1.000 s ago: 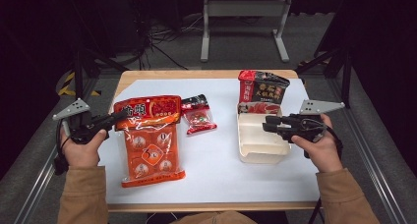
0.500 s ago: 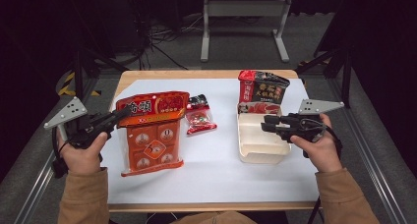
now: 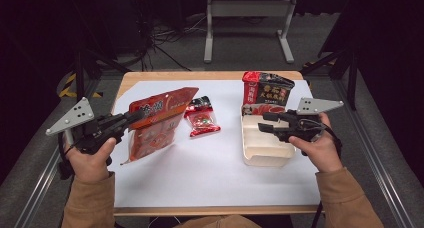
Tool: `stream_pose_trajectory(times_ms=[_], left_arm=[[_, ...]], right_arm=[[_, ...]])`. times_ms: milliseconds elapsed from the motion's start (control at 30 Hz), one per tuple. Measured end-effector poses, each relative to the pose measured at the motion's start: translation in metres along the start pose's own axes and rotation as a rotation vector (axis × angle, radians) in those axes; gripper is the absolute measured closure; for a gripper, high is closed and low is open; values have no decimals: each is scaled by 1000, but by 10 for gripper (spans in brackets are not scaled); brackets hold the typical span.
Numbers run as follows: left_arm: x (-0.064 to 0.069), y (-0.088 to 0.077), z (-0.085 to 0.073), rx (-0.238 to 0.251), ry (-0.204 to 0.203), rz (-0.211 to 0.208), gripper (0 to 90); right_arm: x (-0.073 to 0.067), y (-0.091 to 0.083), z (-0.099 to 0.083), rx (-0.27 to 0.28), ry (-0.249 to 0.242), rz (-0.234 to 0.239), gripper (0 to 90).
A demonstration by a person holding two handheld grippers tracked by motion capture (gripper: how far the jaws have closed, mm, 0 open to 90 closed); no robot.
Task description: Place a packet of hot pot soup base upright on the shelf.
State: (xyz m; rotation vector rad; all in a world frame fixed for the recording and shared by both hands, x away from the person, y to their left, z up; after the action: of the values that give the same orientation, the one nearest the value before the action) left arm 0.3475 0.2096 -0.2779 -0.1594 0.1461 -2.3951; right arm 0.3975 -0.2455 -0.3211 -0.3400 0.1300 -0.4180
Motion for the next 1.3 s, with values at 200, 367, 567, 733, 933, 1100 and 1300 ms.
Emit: stream_pose_trajectory(times_ms=[200, 367, 567, 733, 933, 1100, 1300], left_arm=[[4, 1, 4, 19, 2, -20, 900], [13, 9, 7, 12, 15, -66, 900], [24, 22, 9, 1, 26, -121, 900], [29, 32, 14, 13, 42, -139, 900], [35, 44, 20, 32, 42, -170, 900], [41, 51, 24, 51, 47, -200, 900], [50, 56, 25, 57, 59, -234, 900]], right_arm=[[-2, 12, 10, 17, -28, 9, 498], [-8, 24, 17, 17, -36, 31, 462], [-14, 38, 21, 41, -47, 55, 419], [-14, 46, 24, 47, -54, 58, 400], [-12, 52, 28, 48, -62, 53, 361], [-9, 57, 31, 69, -56, 57, 315], [-14, 64, 32, 94, -79, 122, 289]])
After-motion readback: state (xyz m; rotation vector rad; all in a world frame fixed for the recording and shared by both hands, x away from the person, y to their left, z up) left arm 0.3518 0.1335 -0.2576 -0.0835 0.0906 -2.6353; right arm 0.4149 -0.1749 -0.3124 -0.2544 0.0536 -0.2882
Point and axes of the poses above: each handheld gripper's, and its own axes: y roughly forward along the jaws, z roughly out of its top, x roughly to its right, the point moved 3 cm from there along y, roughly forward along the jaws, and after that the axes turned 5 degrees about z, right-handed, at the moved point
